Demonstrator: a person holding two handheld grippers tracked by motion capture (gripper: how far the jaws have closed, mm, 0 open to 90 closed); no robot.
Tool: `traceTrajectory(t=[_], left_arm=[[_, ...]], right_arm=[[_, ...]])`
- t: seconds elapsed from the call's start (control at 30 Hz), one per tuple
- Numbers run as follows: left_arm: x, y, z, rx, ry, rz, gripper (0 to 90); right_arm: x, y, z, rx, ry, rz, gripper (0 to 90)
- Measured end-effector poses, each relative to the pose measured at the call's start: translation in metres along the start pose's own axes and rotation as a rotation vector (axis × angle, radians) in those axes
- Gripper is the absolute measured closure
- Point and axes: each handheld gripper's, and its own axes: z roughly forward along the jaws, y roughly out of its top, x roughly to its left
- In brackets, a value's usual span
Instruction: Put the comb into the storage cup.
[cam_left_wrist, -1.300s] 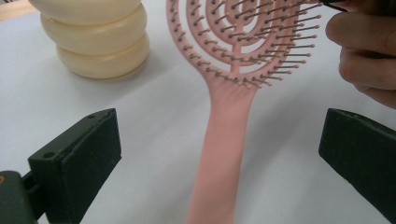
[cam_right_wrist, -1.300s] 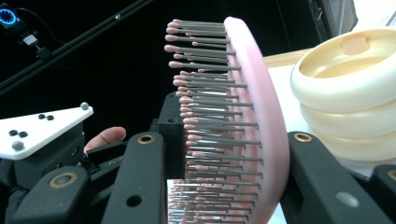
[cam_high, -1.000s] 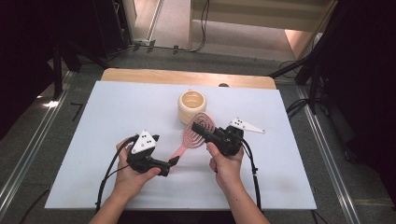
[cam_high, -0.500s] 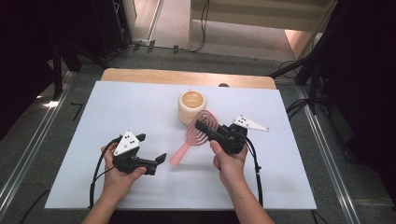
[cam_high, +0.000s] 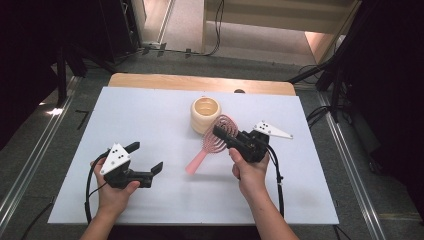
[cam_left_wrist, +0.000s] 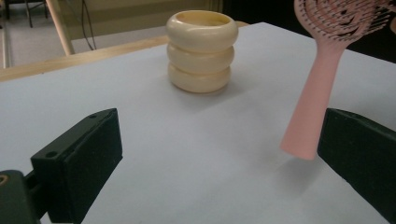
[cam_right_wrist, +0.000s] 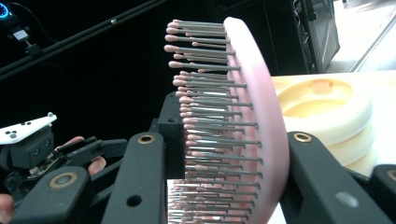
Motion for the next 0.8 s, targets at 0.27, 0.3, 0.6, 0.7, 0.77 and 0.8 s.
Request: traceTrajectory(t=[0.27, 0.3, 0.6, 0.7, 0.77, 0.8], left_arm=[[0.014, -0.009, -0.011, -0.04, 0.02, -0.022, 0.1], [0.015, -0.01, -0.013, -0.044, 0.025, -0.025, 0.1], [0.026, -0.017, -0.022, -0.072, 0.041, -0.05, 0.0], [0.028, -0.02, -0.025, -0.061, 0.055, -0.037, 0.0], [0.03, -0.023, -0.027, -0.061, 0.062, -0.043, 0.0], [0.031, -0.024, -0.028, -0.061, 0.069, -0.042, 0.0]], right_arm=[[-0.003, 0.005, -0.004, -0.013, -0.003, -0.014, 62.8], [-0.003, 0.006, -0.005, -0.011, -0.004, -0.014, 62.8], [-0.008, 0.012, -0.011, -0.03, -0.016, -0.025, 62.8], [-0.01, 0.014, -0.014, -0.032, -0.024, -0.033, 62.8], [-0.012, 0.015, -0.017, -0.033, -0.029, -0.036, 62.8], [-0.013, 0.016, -0.018, -0.038, -0.029, -0.041, 62.7]])
